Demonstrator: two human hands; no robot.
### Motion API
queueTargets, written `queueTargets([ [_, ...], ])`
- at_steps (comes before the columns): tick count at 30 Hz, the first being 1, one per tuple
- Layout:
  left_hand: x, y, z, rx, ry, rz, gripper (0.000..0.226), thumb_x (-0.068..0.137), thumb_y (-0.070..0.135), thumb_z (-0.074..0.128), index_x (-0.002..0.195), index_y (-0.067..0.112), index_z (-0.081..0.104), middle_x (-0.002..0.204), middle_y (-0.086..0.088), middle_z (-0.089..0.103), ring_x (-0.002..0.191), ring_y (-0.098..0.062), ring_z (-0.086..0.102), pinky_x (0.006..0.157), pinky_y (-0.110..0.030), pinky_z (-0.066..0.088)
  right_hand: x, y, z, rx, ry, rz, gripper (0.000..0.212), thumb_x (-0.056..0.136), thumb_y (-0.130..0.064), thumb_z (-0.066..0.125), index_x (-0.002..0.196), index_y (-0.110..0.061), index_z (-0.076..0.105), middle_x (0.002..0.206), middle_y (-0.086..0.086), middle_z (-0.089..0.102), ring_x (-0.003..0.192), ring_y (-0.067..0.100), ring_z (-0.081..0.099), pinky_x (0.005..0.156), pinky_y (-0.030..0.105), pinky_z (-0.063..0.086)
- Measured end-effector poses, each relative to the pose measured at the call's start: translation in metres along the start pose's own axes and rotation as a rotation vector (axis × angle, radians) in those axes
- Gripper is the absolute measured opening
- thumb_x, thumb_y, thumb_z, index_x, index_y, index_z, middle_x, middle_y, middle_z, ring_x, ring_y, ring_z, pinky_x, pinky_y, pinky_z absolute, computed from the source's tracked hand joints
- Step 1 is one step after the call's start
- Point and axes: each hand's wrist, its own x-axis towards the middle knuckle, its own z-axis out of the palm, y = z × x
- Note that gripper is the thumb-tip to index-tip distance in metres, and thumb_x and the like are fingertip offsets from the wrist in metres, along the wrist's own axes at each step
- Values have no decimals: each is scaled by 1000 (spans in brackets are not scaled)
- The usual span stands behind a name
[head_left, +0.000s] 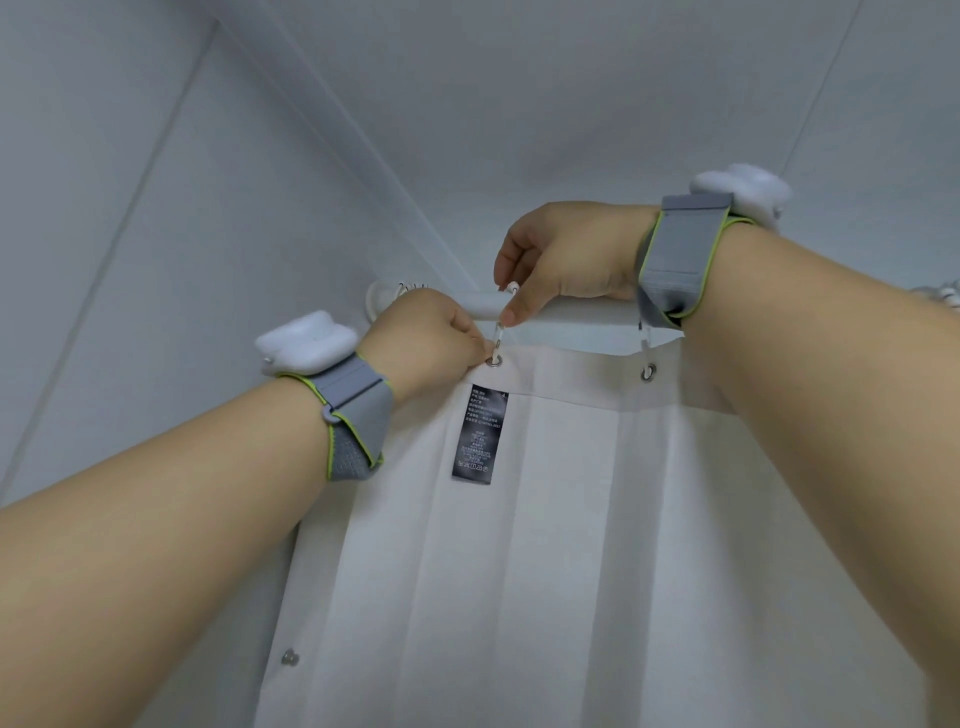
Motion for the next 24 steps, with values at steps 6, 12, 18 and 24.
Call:
queueTargets([
  [6, -6, 1, -6, 54, -27, 74, 15, 84, 23, 68, 81, 11, 75, 57, 4, 58, 54, -9, 49, 54, -19, 38, -2, -2, 1, -7, 21, 12, 39, 66, -28, 83, 101, -16, 68, 100, 0, 70, 99, 23, 64, 90, 36, 49],
  [12, -18, -5, -1, 20, 116, 192, 7, 71, 25, 68, 78, 23, 71, 86, 9, 70, 89, -10, 65, 91, -36, 50, -4, -5, 3, 17, -34, 27, 27, 80, -29, 70, 100, -11, 70, 86, -2, 76, 88, 18, 66, 80, 29, 47],
  [18, -32, -13, 15, 242, 511, 393, 22, 72, 48, 58, 68, 28, 65, 83, 7, 53, 89, -12, 49, 79, -27, 22, -3, -6, 6, -50, -26, 29, 29, 82, -39, 66, 100, -16, 66, 90, -4, 74, 84, 10, 64, 82, 30, 45],
  [24, -28, -18, 16, 34, 243, 288, 15, 77, 34, 75, 79, 20, 70, 63, 9, 56, 55, -1, 48, 56, -11, 36, -4, -1, 7, -36, -69, 17, 33, 79, -42, 72, 100, -18, 64, 83, -7, 76, 91, 8, 67, 93, 29, 44],
])
